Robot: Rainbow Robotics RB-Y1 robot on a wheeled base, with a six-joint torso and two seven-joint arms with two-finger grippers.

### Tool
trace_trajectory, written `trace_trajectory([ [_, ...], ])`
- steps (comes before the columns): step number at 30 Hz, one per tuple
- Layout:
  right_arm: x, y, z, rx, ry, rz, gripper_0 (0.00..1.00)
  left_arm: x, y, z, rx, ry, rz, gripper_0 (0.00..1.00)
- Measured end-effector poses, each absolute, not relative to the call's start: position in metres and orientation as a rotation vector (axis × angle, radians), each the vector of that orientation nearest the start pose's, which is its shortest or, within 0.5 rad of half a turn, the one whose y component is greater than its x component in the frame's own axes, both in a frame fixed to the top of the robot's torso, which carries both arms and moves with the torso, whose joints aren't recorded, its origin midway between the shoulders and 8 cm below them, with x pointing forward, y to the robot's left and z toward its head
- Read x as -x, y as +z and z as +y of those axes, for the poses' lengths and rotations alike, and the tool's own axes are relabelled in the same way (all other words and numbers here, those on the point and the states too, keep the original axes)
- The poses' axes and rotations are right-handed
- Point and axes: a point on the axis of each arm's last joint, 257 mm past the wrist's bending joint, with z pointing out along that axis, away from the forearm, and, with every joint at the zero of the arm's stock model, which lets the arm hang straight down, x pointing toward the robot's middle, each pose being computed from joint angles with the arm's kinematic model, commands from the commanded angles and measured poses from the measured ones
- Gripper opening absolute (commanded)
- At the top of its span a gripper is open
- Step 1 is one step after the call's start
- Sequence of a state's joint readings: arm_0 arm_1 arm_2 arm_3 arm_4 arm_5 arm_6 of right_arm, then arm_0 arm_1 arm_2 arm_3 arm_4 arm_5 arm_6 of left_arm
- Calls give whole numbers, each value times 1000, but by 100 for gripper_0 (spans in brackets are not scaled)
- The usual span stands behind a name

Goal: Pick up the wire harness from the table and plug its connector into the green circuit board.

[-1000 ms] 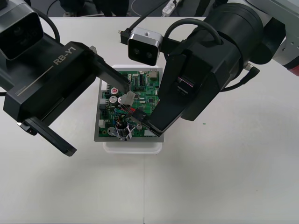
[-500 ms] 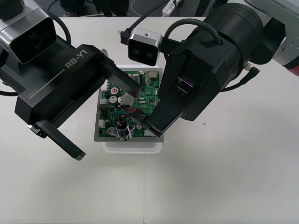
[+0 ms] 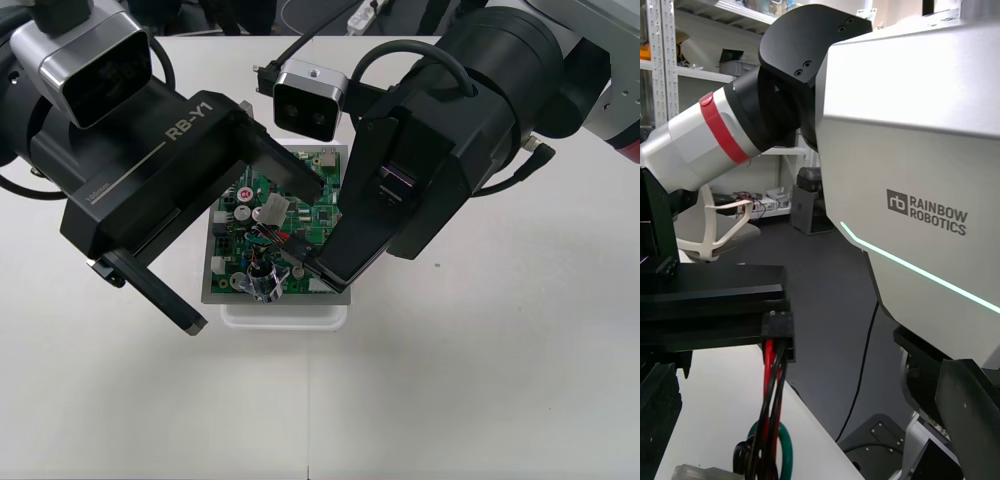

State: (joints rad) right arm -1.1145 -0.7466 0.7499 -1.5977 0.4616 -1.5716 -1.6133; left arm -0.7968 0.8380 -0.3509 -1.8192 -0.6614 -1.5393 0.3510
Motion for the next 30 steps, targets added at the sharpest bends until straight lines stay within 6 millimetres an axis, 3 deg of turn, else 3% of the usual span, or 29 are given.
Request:
trace_trajectory([
  [30, -210, 39, 7, 1558, 2179, 2324, 0, -235, 43, 34, -1904, -1350, 742, 100],
])
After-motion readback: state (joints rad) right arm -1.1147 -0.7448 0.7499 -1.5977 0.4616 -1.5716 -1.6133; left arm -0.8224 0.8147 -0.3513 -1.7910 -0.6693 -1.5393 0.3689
